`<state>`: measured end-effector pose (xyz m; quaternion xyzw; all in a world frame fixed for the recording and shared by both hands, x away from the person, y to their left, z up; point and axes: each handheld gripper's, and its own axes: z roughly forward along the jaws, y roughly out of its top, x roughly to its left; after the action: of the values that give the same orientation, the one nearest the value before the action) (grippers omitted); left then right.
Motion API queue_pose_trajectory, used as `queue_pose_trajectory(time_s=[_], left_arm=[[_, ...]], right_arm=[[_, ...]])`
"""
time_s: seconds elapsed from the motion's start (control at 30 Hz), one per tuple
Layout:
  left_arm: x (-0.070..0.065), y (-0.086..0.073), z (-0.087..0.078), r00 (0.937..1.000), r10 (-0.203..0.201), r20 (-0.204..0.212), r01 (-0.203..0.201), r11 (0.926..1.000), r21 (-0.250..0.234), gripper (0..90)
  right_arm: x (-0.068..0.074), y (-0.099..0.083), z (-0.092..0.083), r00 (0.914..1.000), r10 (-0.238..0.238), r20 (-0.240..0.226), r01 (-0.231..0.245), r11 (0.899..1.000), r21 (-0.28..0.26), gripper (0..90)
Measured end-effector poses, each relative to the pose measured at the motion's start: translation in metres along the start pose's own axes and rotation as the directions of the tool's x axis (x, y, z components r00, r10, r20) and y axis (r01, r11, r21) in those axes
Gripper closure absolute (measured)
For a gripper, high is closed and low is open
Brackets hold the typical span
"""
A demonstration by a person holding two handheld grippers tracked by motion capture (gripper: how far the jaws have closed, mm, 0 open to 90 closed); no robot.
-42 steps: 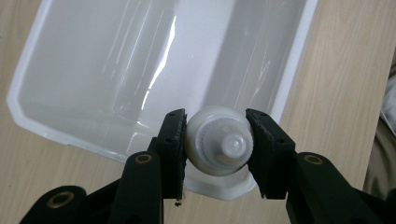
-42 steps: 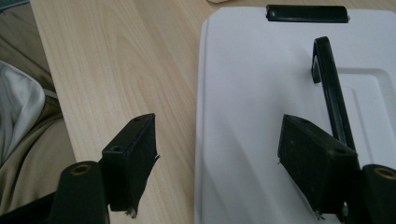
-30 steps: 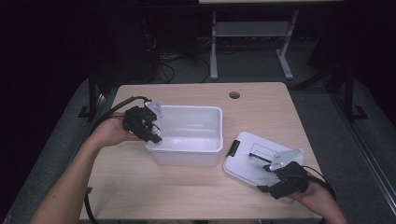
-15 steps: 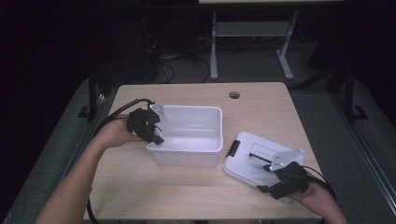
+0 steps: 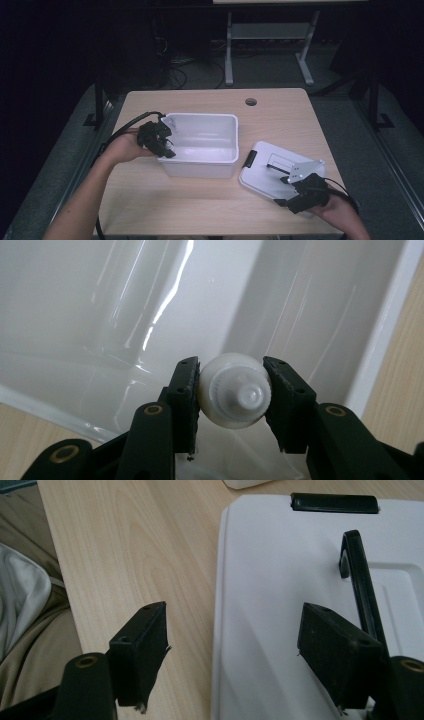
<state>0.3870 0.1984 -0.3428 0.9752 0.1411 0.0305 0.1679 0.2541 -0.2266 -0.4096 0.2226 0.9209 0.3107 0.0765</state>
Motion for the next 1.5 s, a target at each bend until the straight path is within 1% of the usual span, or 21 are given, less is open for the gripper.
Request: queue_pose_trajectory(time_s=[0.07,0.33,0.37,0.53,0.67,0.87,1.07,1.17,1.5], left_arm=[[0.000,-0.001,0.002,1.0000,-0.003,0.005,0.003,1.0000,-0.003,60.0],[0.001,-0.002,0.007,0.9999,-0.014,-0.008,0.014,0.9999,0.002,59.9],[0.002,-0.002,0.007,0.9998,-0.016,-0.014,0.016,0.9999,0.001,60.0],[0.002,-0.002,0.008,0.9999,-0.011,-0.004,0.011,0.9999,0.001,60.0],[0.003,-0.001,0.008,0.9999,-0.012,-0.003,0.012,0.9999,-0.003,59.9],[0.002,-0.001,0.007,0.9998,-0.012,-0.014,0.012,0.9999,-0.011,60.0],[0.002,-0.001,0.006,0.9999,-0.012,-0.006,0.012,0.9999,-0.009,60.0],[0.002,-0.001,0.006,0.9999,-0.014,-0.008,0.014,0.9999,-0.010,59.7],[0.001,0.000,0.011,1.0000,-0.004,-0.004,0.004,0.9999,0.016,59.7]], right_arm=[[0.000,0.000,0.000,1.0000,0.003,0.000,-0.003,1.000,0.000,27.5],[0.000,0.000,0.000,1.0000,0.001,0.000,-0.001,1.000,0.001,27.5],[0.000,0.000,0.000,1.0000,0.001,-0.001,-0.001,1.000,0.000,27.5],[0.000,0.000,0.000,1.0000,0.000,0.000,0.000,1.000,-0.001,27.3],[-0.001,0.000,0.000,1.0000,0.001,0.003,-0.001,1.000,-0.005,27.3],[-0.001,0.000,-0.002,1.0000,0.001,0.008,-0.001,1.000,-0.012,27.3],[0.000,0.001,-0.004,0.9999,-0.006,0.008,0.006,1.000,-0.017,27.3],[0.000,0.001,-0.004,0.9999,-0.007,0.012,0.008,1.000,-0.019,27.3],[0.000,0.002,-0.002,0.9999,-0.013,0.010,0.013,1.000,-0.020,27.1]])
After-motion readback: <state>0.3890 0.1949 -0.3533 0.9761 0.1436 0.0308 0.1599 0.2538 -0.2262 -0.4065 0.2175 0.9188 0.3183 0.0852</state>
